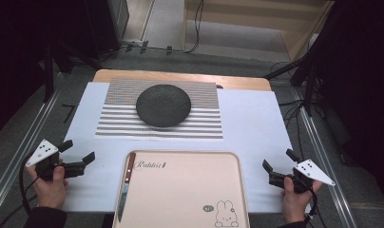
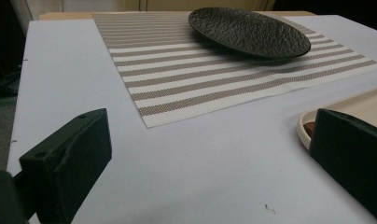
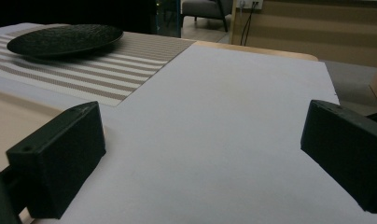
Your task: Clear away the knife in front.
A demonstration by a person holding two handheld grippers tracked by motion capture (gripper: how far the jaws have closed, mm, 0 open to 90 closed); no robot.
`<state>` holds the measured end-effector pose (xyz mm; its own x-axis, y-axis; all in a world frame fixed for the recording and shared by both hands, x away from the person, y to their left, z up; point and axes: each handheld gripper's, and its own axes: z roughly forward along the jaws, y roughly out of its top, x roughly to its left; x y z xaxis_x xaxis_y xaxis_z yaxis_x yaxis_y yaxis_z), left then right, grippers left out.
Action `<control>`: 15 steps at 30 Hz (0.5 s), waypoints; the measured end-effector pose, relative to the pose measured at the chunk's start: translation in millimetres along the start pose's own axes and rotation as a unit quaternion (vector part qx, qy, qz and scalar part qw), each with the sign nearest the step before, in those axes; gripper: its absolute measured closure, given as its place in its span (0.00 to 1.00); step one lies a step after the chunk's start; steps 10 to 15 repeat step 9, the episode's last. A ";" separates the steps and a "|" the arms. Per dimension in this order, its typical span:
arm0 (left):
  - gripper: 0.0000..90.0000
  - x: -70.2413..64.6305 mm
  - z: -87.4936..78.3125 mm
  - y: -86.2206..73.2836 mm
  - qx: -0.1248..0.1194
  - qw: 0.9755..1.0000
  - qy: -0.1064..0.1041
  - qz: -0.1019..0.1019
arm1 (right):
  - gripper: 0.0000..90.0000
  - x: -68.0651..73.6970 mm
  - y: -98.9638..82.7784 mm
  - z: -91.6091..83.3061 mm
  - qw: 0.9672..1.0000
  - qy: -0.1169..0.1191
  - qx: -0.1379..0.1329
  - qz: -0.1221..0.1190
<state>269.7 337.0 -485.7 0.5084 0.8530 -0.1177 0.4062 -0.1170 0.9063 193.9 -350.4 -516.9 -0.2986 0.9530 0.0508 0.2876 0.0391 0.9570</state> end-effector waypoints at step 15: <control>0.00 -0.3 3.7 0.5 0.015 1.000 0.003 0.000 | 0.00 0.7 0.0 0.5 1.000 -0.003 0.002 -0.002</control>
